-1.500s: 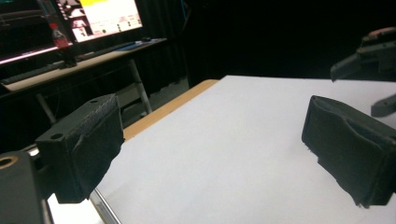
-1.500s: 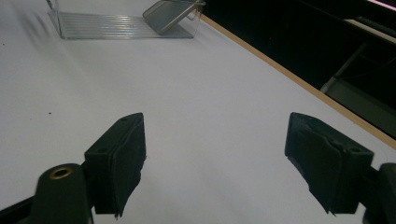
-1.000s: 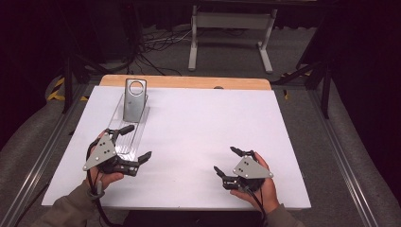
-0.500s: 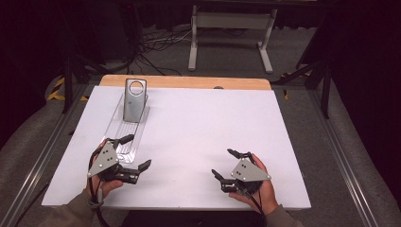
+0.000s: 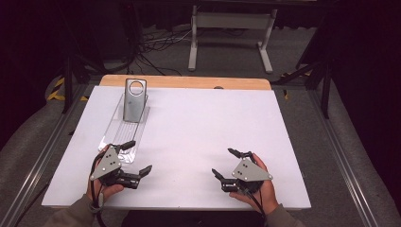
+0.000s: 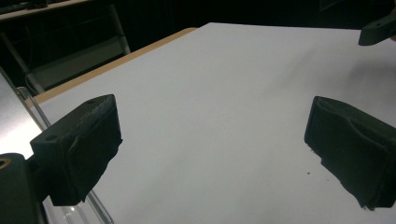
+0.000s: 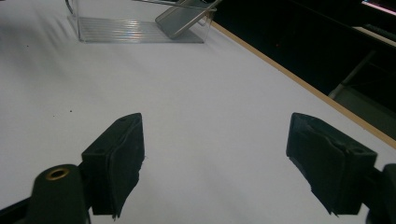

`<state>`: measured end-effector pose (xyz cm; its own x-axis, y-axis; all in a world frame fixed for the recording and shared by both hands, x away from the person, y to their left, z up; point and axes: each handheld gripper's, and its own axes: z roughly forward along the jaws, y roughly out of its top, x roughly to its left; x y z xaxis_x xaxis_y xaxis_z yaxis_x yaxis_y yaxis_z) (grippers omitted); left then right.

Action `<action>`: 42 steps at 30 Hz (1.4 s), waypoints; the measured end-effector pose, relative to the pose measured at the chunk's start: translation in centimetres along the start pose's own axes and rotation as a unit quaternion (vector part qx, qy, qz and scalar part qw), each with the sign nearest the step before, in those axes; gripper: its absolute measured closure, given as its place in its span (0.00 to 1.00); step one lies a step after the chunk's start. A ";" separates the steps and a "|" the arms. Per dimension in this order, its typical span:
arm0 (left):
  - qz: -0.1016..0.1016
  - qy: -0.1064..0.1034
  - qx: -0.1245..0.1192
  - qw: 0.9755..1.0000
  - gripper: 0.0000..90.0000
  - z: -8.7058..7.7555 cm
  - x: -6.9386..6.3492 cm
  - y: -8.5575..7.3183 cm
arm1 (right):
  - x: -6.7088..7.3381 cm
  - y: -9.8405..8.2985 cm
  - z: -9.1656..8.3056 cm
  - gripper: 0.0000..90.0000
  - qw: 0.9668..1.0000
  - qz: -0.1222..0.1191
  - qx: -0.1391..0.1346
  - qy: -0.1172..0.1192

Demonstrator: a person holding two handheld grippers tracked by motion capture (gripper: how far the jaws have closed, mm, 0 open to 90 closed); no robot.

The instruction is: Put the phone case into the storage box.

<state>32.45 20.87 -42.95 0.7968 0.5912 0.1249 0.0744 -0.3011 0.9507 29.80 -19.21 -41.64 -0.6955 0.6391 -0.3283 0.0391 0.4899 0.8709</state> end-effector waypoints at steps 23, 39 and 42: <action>0.008 -0.017 0.013 1.000 0.05 0.5 0.0 -0.4 | 0.1 -0.2 0.3 0.21 1.000 0.000 0.020 -0.001; 0.009 -0.025 0.018 0.999 0.06 1.0 -0.1 -0.3 | -0.8 -0.7 -0.1 0.21 1.000 0.010 0.026 -0.010; 0.008 -0.030 0.018 0.999 0.06 1.2 0.0 -0.3 | -0.9 -0.8 0.0 0.22 0.999 0.009 0.027 -0.015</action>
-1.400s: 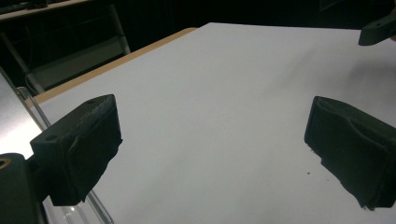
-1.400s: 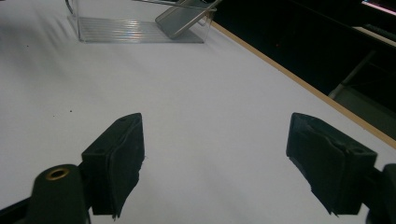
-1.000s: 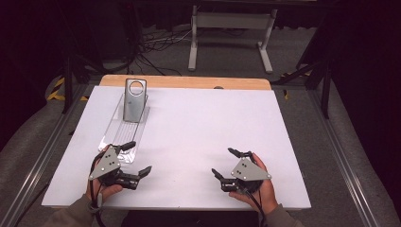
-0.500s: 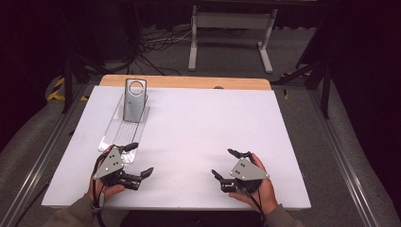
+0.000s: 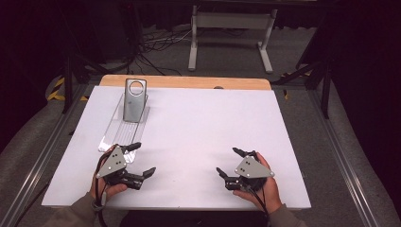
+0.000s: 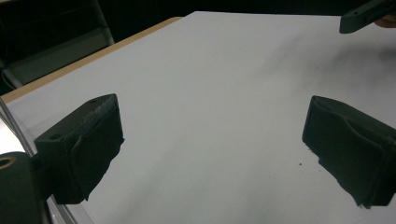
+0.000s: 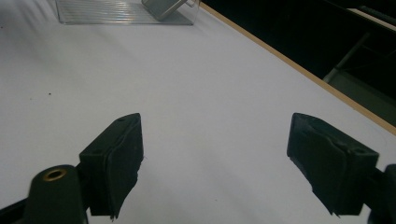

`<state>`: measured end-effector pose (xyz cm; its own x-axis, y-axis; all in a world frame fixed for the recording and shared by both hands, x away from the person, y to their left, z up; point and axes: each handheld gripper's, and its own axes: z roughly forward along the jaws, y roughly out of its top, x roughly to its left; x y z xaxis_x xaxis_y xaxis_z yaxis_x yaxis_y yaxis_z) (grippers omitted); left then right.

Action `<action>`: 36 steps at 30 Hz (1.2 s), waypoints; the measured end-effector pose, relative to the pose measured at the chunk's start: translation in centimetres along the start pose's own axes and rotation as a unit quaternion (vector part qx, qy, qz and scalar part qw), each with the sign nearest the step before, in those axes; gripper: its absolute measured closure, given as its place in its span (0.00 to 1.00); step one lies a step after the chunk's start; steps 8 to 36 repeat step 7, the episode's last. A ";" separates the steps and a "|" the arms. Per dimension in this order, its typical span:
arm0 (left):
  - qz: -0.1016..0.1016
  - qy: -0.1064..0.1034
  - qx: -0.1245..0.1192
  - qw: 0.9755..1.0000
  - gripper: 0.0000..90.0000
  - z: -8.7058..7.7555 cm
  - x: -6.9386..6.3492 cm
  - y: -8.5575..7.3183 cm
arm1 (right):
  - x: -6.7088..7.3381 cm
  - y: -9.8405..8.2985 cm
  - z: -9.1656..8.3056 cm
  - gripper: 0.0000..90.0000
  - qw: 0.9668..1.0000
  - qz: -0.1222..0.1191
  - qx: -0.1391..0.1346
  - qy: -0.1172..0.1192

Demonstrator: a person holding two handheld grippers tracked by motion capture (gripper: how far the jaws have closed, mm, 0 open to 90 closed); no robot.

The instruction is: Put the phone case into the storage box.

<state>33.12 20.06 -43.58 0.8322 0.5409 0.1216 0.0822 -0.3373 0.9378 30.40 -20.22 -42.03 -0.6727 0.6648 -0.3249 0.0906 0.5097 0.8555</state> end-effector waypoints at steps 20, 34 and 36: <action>-0.002 -0.005 0.001 1.000 0.06 0.2 -0.1 0.0 | -0.7 -0.4 0.1 0.23 1.000 0.020 -0.001 -0.016; -0.002 -0.005 0.001 1.000 0.06 0.2 -0.1 0.0 | -0.7 -0.4 0.1 0.23 1.000 0.020 -0.001 -0.016; -0.002 -0.005 0.001 1.000 0.06 0.2 -0.1 0.0 | -0.7 -0.4 0.1 0.23 1.000 0.020 -0.001 -0.016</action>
